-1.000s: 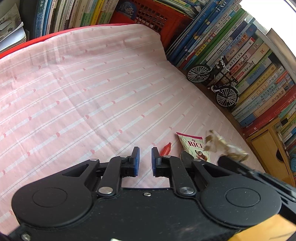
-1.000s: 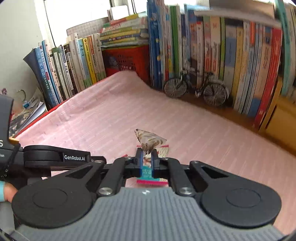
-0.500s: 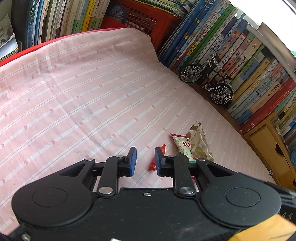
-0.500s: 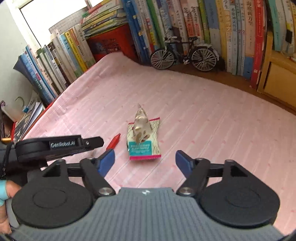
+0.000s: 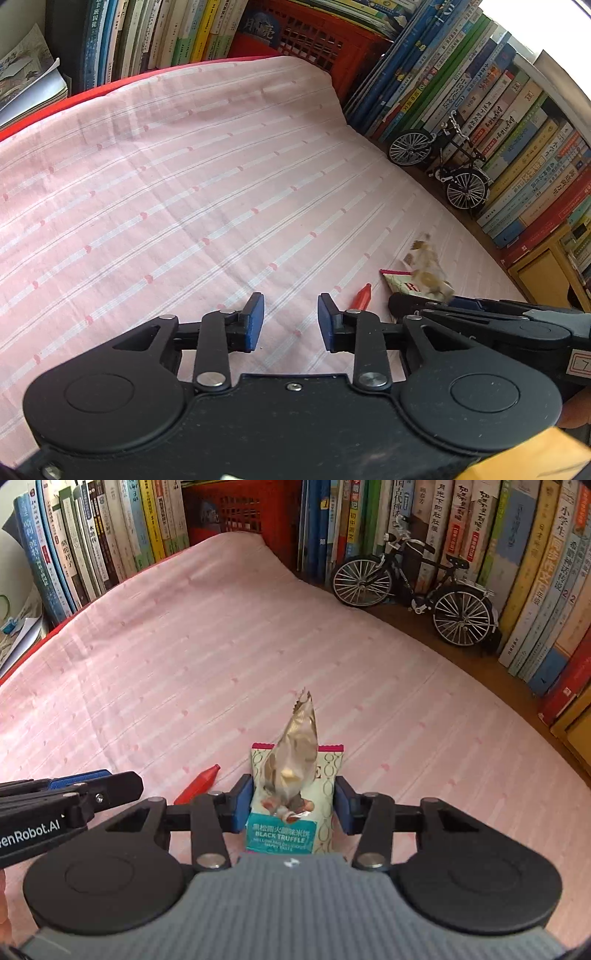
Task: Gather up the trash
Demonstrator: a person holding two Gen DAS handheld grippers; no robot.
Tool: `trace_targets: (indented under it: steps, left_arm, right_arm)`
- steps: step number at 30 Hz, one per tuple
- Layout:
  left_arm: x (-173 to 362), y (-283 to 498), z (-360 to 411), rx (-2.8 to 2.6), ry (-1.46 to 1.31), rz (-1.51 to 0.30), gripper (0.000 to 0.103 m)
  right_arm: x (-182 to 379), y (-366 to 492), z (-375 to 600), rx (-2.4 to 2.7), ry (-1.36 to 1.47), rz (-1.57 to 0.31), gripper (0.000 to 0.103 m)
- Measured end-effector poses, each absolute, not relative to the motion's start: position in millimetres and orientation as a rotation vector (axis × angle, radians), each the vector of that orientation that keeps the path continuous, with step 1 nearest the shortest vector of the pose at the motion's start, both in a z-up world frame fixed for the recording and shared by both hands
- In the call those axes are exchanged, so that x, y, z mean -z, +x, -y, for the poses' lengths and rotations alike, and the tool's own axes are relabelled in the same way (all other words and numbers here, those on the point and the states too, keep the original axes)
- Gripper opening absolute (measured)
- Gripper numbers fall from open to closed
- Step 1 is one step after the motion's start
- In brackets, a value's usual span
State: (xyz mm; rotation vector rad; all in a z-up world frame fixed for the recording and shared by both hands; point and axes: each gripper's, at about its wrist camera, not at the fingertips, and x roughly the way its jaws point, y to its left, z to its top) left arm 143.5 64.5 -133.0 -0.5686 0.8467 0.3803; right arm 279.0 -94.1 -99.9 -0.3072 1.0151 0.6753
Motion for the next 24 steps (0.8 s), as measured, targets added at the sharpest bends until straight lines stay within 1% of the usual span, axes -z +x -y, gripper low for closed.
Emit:
trace_targets:
  steps: [4, 6, 12, 14, 15, 16, 18, 19, 21, 24]
  left_arm:
    - [130, 149, -56, -0.324, -0.552, -0.835, 0.042]
    - [131, 157, -50, -0.289, -0.545, -0.843, 0.044]
    - [137, 174, -36, -0.283, -0.478, -0.870, 0.044]
    - [137, 177, -35, -0.270, -0.473, -0.871, 0.041]
    - [138, 179, -34, -0.268, -0.465, -0.877, 0.035]
    - [139, 180, -33, -0.266, -0.456, -0.880, 0.022]
    - [140, 181, -31, -0.264, -0.450, -0.884, 0.011]
    - [139, 181, -31, -0.264, -0.459, -0.877, 0.009]
    - [138, 179, -31, -0.276, -0.475, -0.863, 0.009]
    - [135, 177, -33, -0.294, -0.488, -0.849, 0.009]
  right_arm:
    - [95, 271, 101, -0.677, -0.298, -0.995, 0.044]
    - [90, 270, 107, -0.666, -0.282, -0.986, 0.044]
    - [84, 271, 125, -0.634, -0.264, -1.002, 0.044]
    - [82, 269, 132, -0.630, -0.269, -1.011, 0.044]
    - [79, 268, 137, -0.629, -0.268, -1.012, 0.044]
    - [75, 267, 142, -0.625, -0.264, -1.009, 0.044]
    - [64, 264, 150, -0.612, -0.250, -0.977, 0.045]
    - [59, 265, 151, -0.602, -0.249, -0.951, 0.045]
    - [52, 270, 147, -0.574, -0.294, -0.880, 0.045]
    - [58, 290, 130, -0.527, -0.368, -0.806, 0.045]
